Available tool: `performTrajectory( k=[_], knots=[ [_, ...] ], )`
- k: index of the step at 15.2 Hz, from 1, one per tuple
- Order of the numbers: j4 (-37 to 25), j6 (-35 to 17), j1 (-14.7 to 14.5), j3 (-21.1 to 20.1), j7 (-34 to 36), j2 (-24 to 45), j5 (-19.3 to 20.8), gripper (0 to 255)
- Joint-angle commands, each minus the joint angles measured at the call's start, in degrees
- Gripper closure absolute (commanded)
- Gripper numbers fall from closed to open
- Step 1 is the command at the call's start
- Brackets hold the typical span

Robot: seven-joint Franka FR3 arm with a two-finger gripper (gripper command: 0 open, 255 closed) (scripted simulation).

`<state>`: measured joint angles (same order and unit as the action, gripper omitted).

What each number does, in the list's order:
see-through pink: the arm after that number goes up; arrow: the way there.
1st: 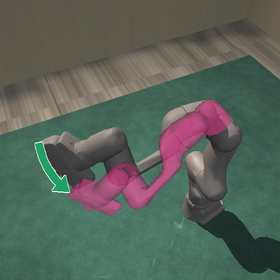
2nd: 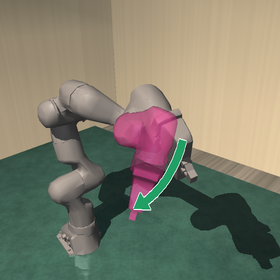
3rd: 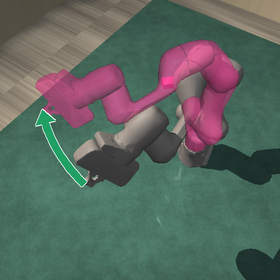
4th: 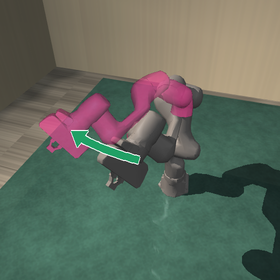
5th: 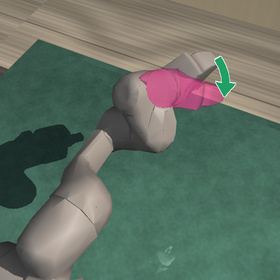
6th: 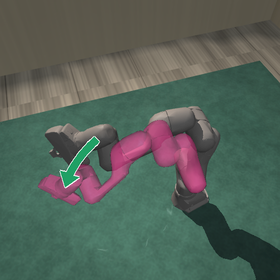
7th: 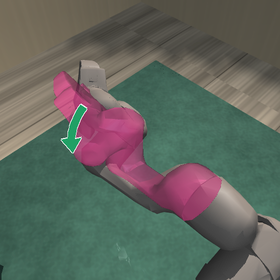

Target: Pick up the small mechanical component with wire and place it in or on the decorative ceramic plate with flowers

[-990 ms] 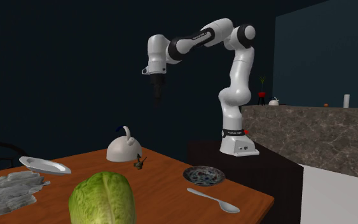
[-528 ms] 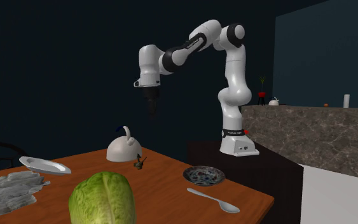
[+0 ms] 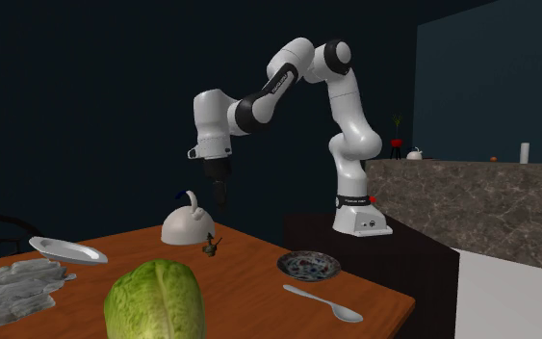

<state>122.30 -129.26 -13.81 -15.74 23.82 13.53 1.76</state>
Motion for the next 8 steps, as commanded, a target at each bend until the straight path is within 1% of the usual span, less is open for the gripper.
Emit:
performTrajectory(
  k=[1,2,8],
  knots=[
    [-2.4,-0.8,-1.0,-0.2,1.0,4.0,0.9,0],
    [-2.7,-0.9,-1.2,-0.2,1.1,4.5,1.0,0],
    [-1.4,-5.0,-1.6,0.2,1.8,7.3,2.0,0]
  ],
)
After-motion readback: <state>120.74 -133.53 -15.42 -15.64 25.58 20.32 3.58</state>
